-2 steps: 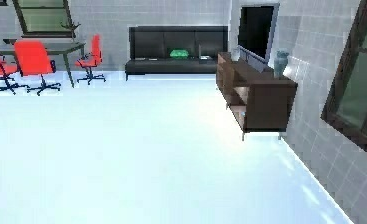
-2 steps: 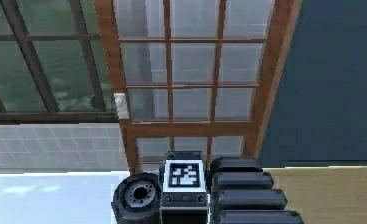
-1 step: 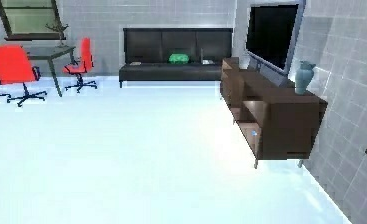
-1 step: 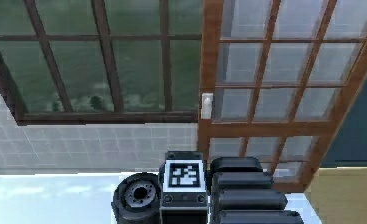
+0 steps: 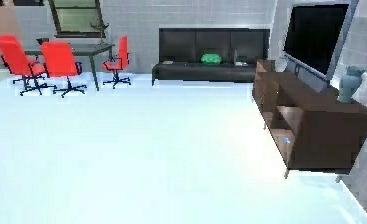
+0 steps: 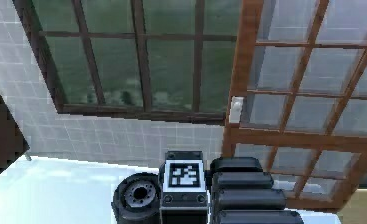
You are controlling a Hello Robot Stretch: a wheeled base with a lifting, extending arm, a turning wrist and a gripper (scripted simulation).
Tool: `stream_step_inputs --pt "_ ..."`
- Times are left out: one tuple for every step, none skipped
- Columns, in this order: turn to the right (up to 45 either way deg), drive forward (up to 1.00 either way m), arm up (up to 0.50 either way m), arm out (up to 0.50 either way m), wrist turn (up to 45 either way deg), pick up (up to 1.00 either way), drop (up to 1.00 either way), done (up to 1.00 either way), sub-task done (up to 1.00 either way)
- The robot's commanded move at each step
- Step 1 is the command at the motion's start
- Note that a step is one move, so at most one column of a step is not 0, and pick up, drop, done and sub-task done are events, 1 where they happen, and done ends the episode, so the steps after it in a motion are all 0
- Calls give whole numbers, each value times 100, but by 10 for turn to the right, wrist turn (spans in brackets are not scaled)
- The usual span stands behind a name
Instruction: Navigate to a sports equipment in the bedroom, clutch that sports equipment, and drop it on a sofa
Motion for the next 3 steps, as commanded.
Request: stream_step_inputs --pt "0 100 0 0 0 0 0 0 0" --pt "0 100 0 0 0 0 0 0 0" --pt "0 100 0 0 0 0 0 0 0"
